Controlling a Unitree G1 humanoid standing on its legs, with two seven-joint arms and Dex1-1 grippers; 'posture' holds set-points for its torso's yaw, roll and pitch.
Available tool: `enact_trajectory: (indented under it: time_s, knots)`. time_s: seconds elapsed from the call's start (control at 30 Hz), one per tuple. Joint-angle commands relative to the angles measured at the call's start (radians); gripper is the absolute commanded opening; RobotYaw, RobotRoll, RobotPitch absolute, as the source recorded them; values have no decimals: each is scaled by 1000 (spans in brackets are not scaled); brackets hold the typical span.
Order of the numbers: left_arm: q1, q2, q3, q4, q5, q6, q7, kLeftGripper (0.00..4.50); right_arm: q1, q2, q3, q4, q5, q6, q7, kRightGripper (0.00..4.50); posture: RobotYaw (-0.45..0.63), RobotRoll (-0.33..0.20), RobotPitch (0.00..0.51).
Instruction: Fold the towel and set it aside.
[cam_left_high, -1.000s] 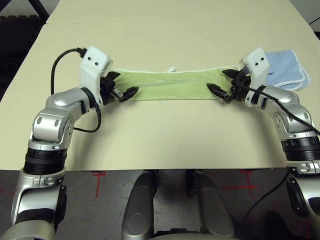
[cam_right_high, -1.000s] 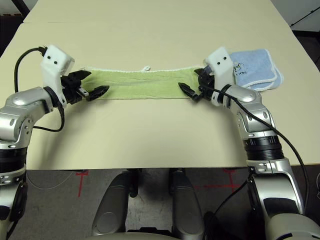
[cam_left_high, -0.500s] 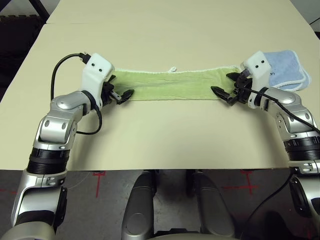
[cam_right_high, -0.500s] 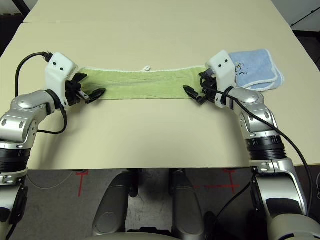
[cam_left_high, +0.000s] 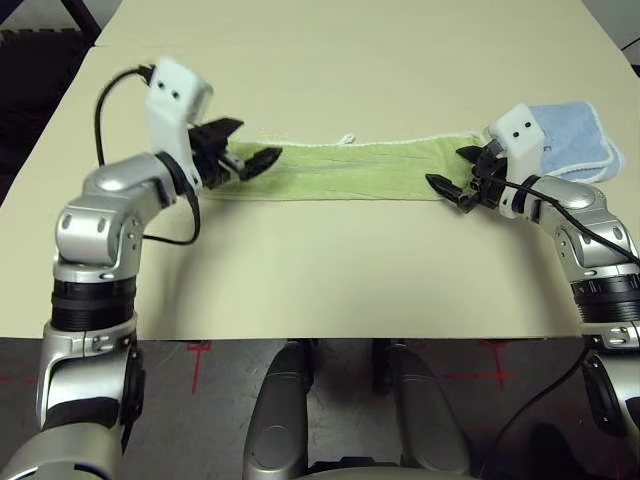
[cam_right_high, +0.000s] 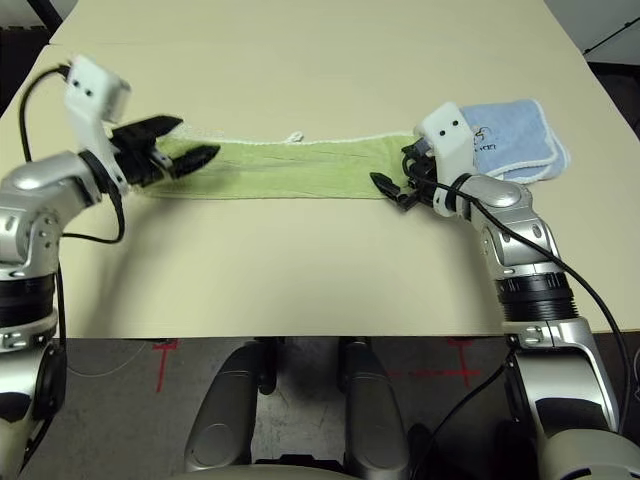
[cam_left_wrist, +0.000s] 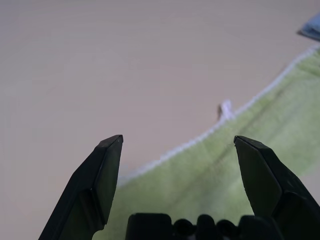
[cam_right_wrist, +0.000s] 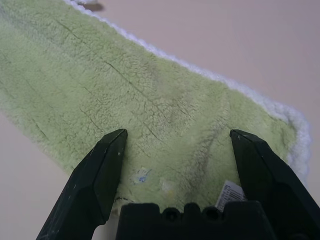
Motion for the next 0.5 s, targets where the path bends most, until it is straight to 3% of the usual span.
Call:
enact_trajectory:
  time_s: [0.03,0.2,0.5]
  knots:
    - [31,-1,-33,48,58,-55,30,4500,10,-2,6,12,-8,-3,0,4464,15,0,309]
    - [80,-5,-97,66,140,-144,49,4500,11,-3,4,9,-9,-2,0,4464,15,0,309]
    - [95,9,-236,234,383,-365,119,4500,10,-3,2,-11,-6,9,-2,4464,2,0,318]
